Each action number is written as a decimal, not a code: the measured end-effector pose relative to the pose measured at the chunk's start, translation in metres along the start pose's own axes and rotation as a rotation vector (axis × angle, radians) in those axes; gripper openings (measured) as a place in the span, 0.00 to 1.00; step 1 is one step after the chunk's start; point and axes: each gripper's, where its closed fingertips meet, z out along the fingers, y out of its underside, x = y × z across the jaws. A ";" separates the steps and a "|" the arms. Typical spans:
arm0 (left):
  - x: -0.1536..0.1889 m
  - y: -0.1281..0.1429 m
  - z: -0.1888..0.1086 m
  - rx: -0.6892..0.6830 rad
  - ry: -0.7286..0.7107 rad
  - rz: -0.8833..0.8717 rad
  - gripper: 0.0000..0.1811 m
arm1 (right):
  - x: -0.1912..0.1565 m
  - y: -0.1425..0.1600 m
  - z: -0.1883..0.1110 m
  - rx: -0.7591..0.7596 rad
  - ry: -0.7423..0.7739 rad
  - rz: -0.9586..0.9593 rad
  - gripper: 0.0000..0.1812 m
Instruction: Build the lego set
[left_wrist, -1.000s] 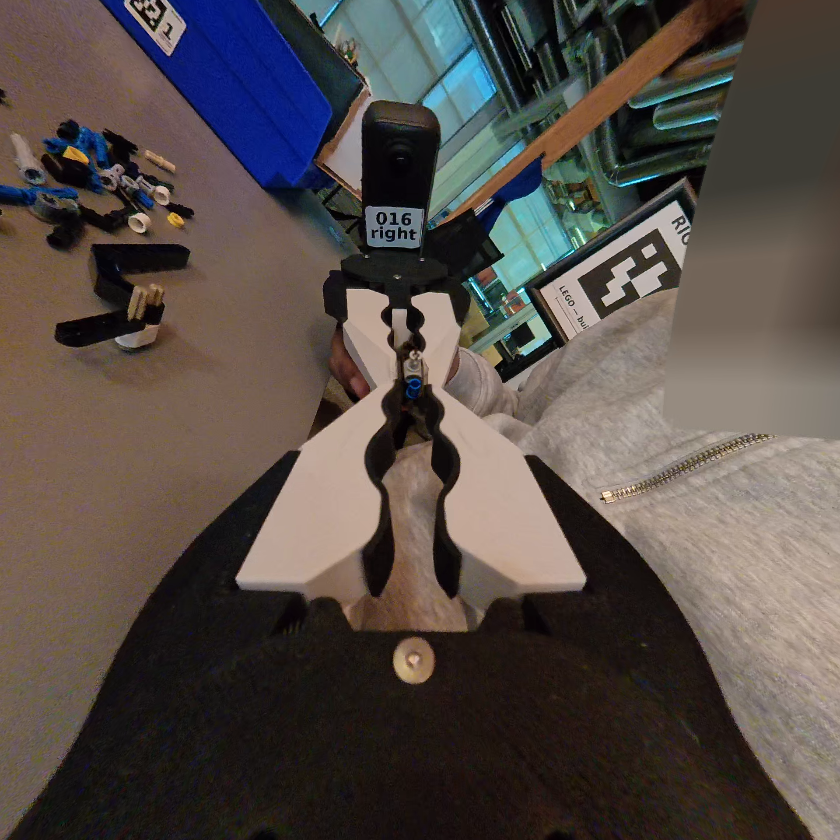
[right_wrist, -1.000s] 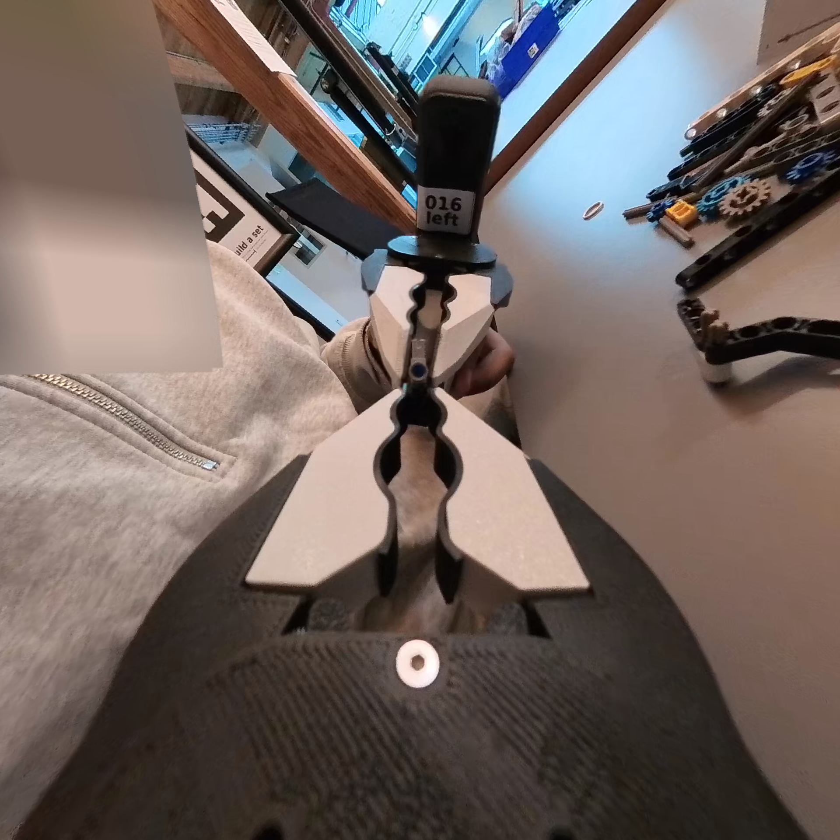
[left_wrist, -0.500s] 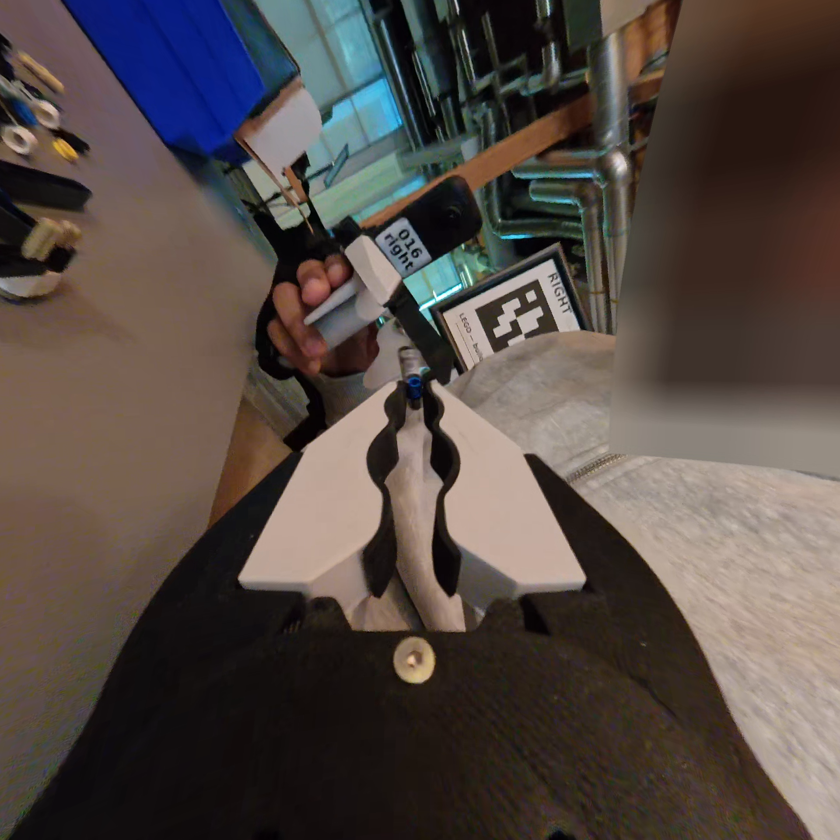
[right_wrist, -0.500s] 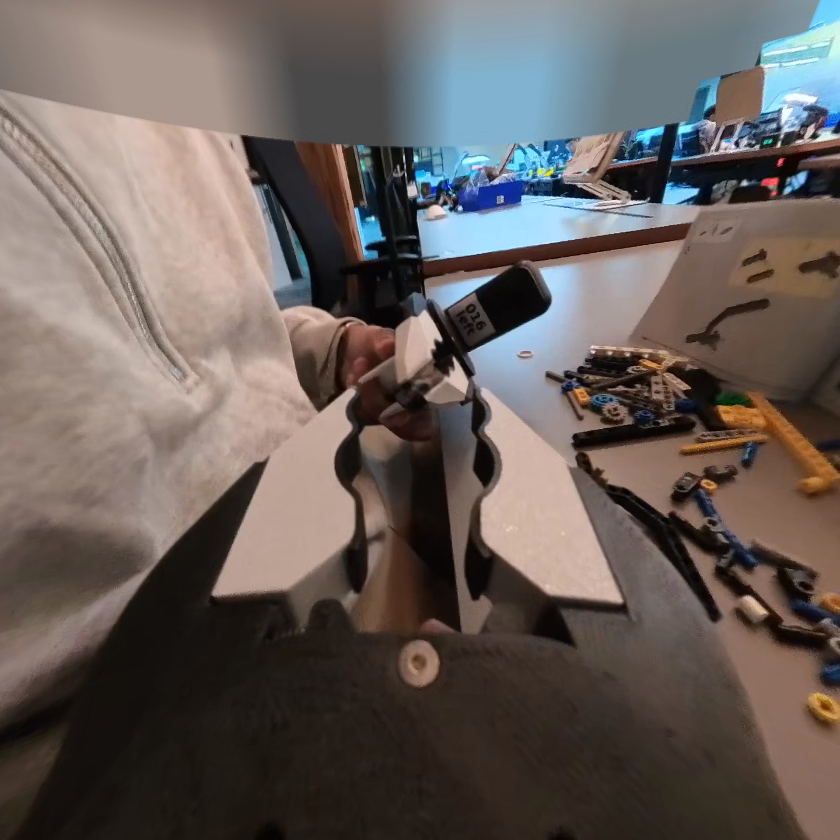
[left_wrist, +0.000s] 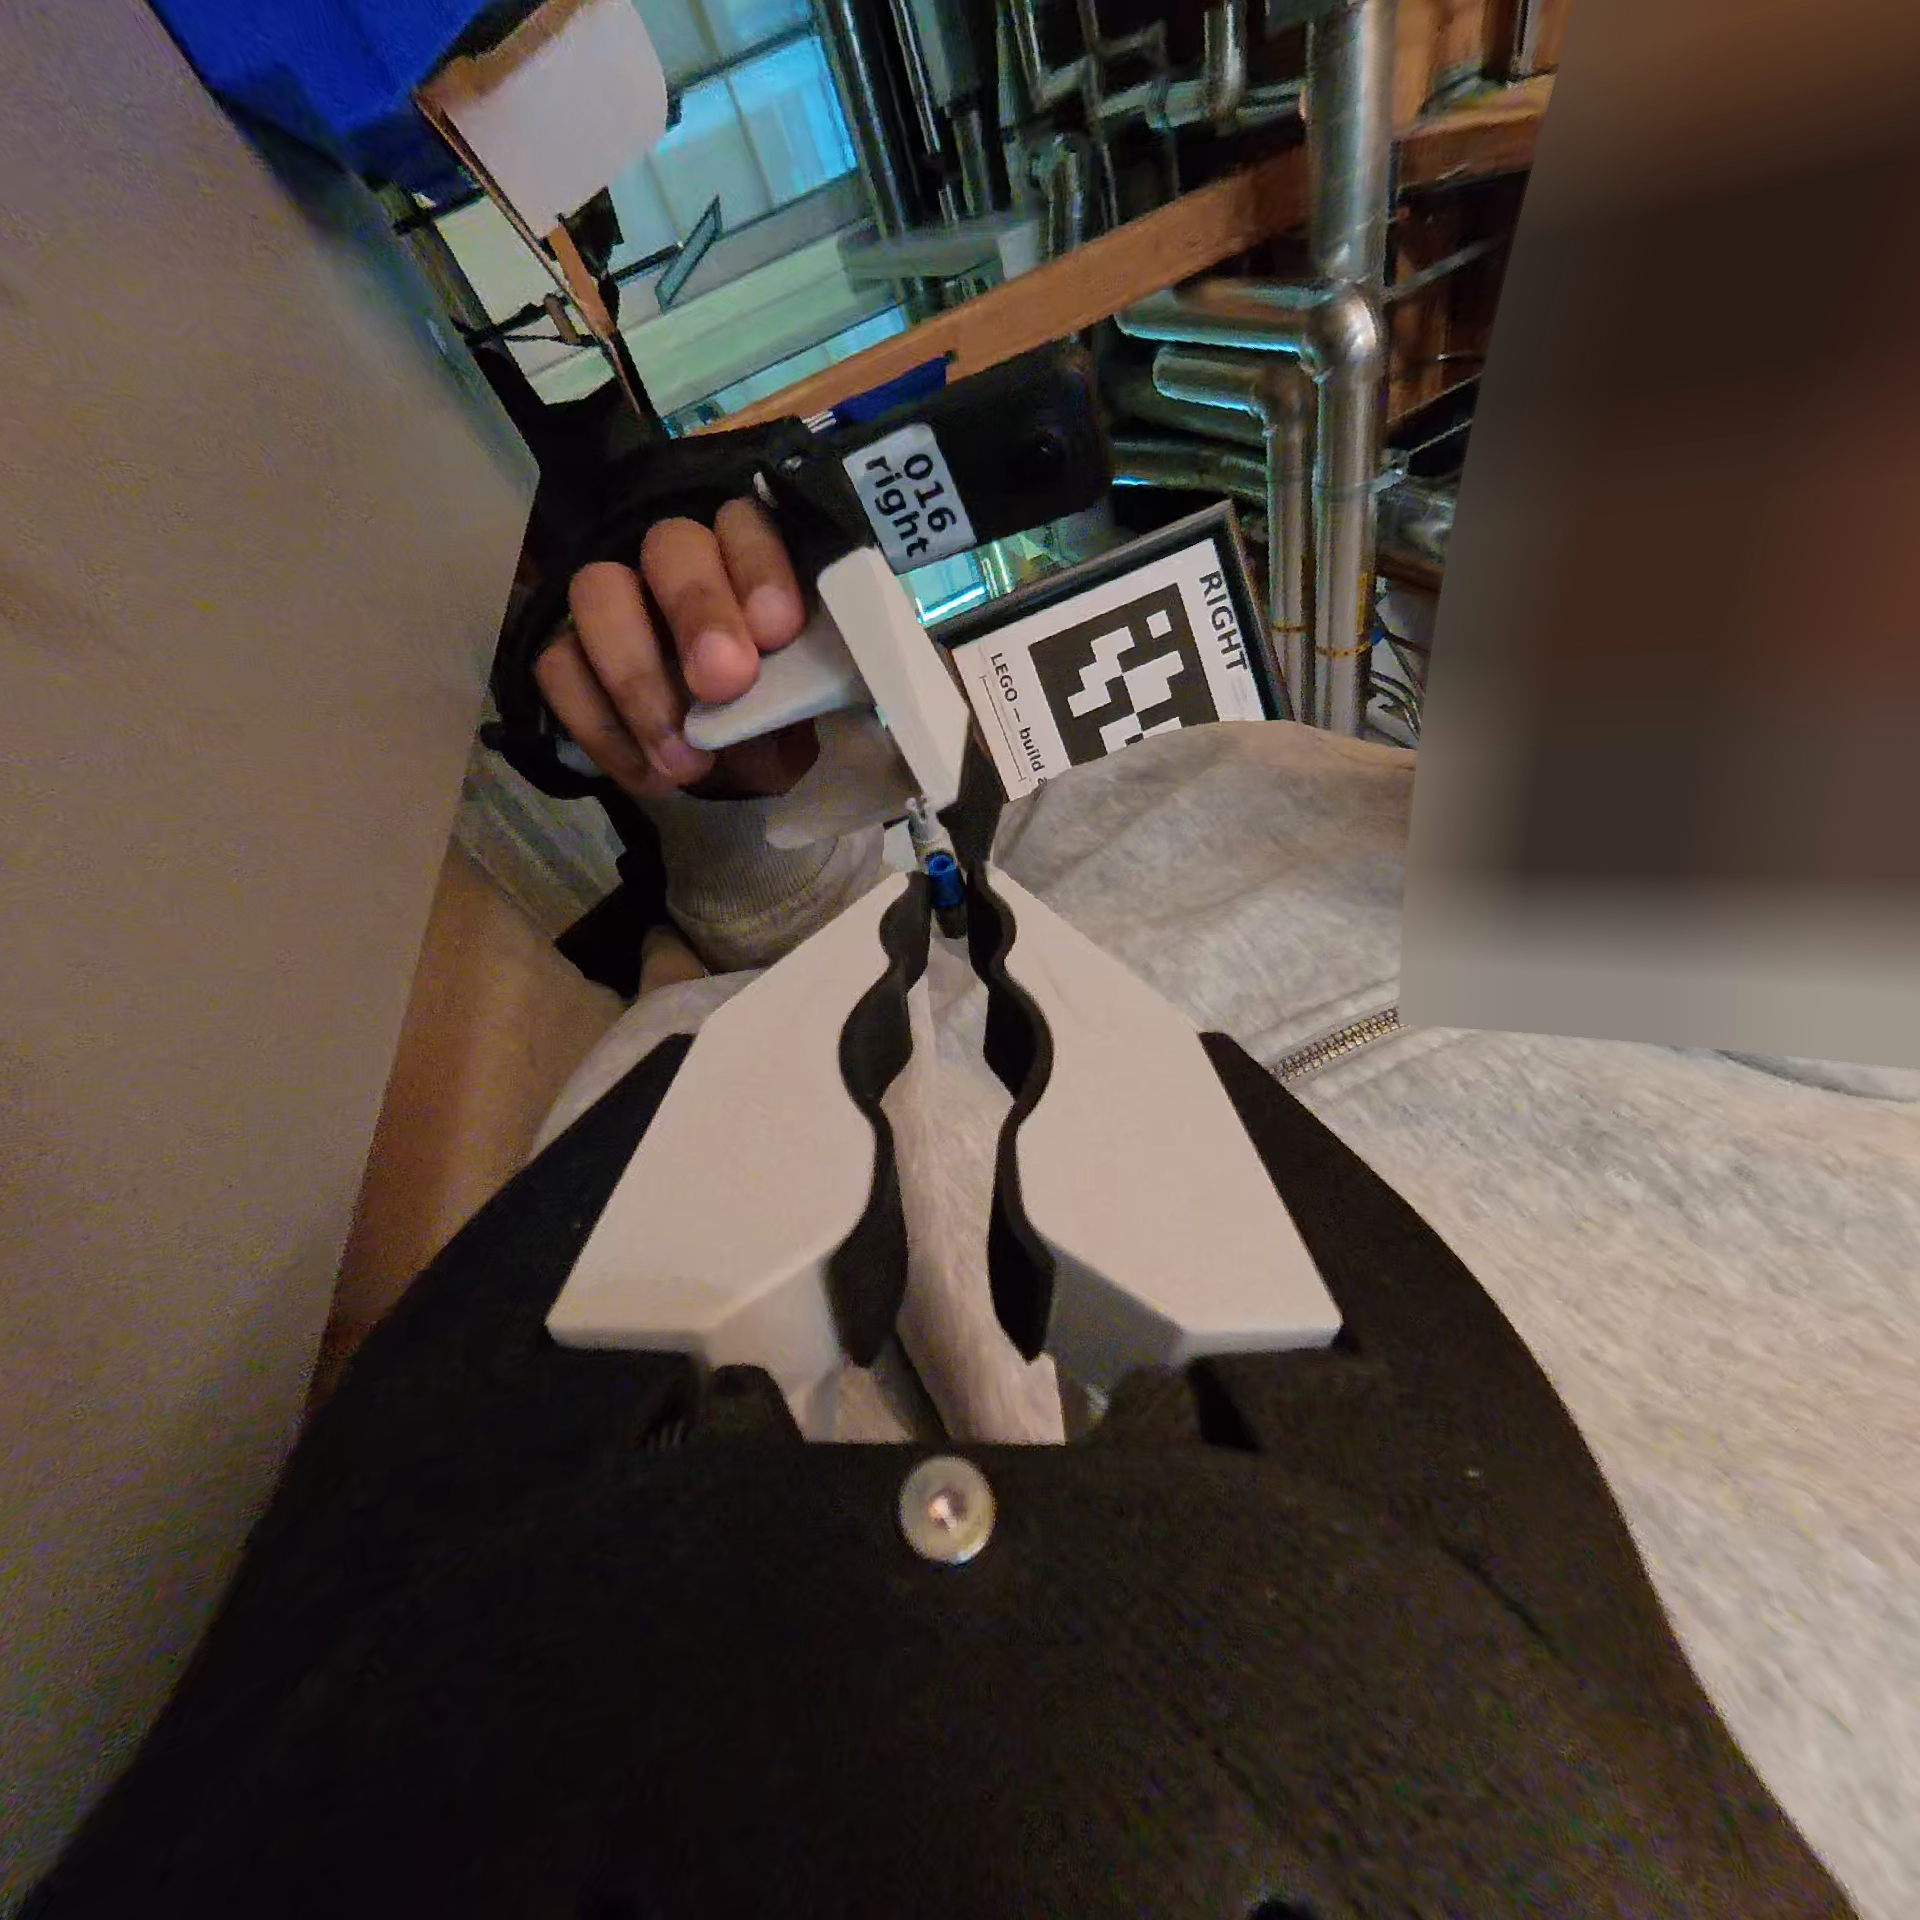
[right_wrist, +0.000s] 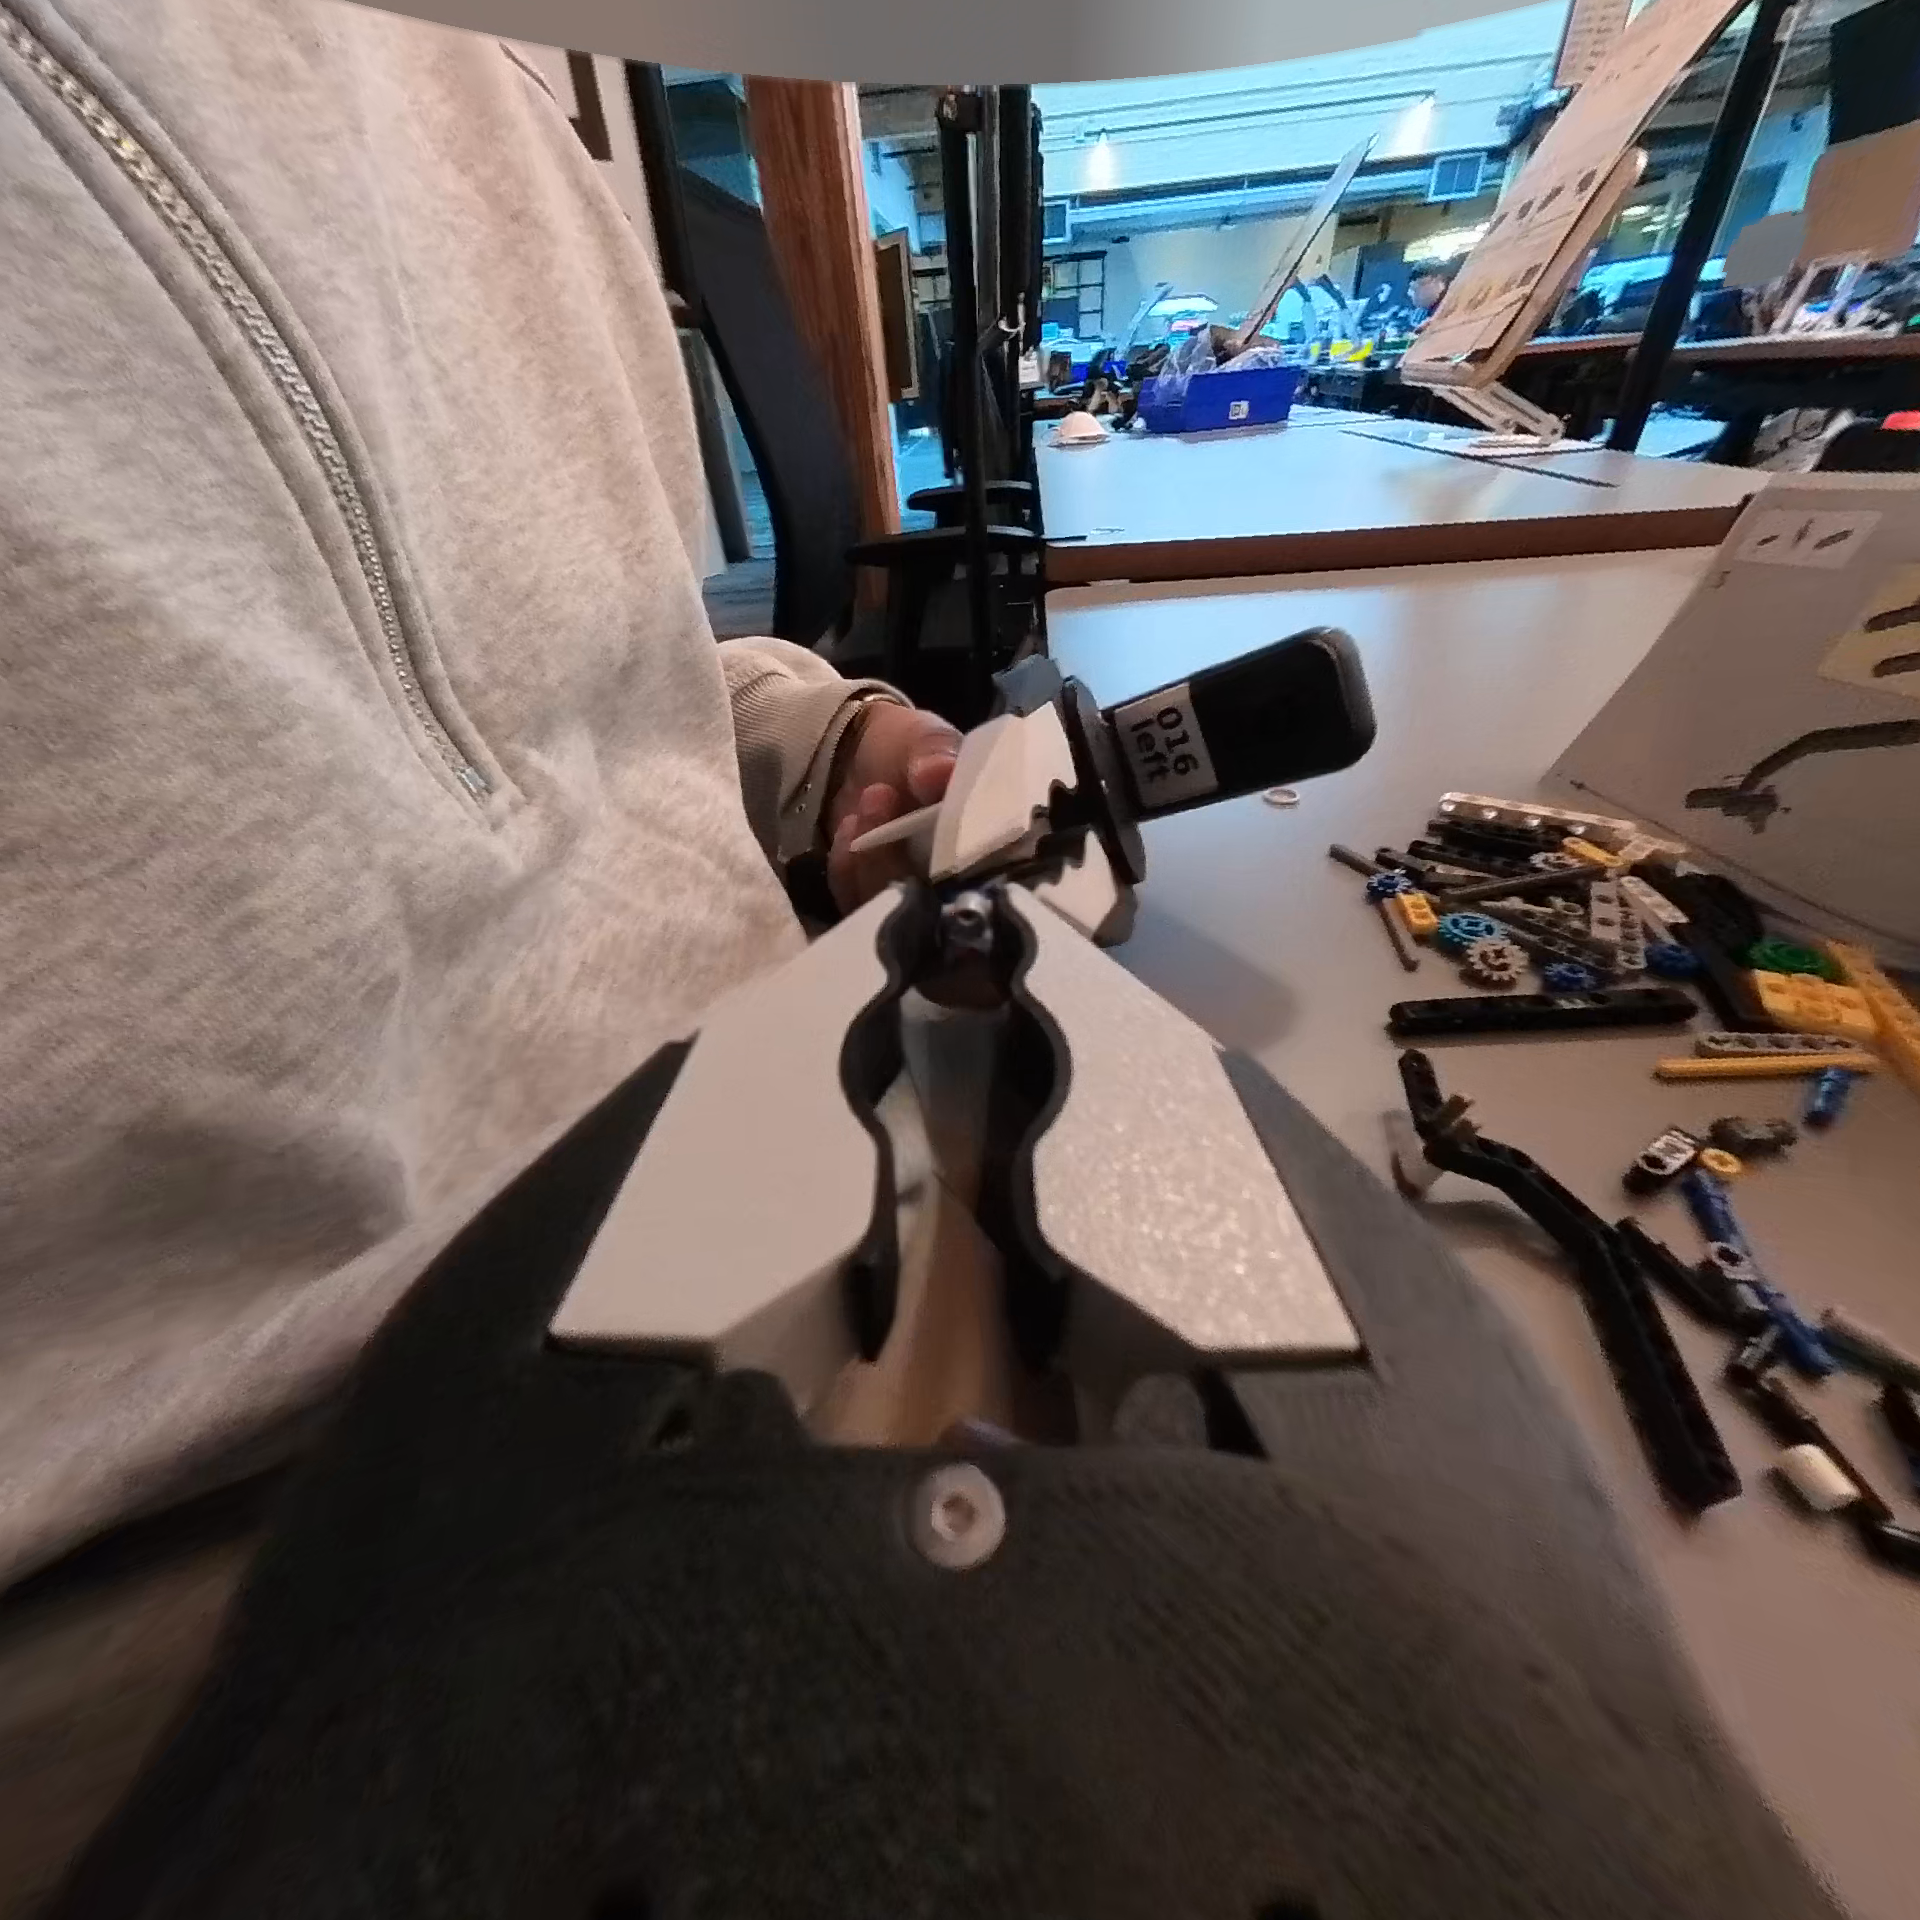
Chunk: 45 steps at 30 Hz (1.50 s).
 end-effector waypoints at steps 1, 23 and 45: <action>0.001 0.000 0.000 0.003 0.007 -0.004 0.04 | -0.001 0.000 0.000 0.003 -0.012 0.016 0.08; 0.006 -0.007 -0.002 0.053 0.074 -0.053 0.03 | 0.001 -0.006 -0.002 0.026 -0.033 0.044 0.03; 0.003 -0.012 -0.003 0.083 0.070 -0.071 0.03 | 0.004 -0.005 -0.003 0.016 -0.023 0.076 0.04</action>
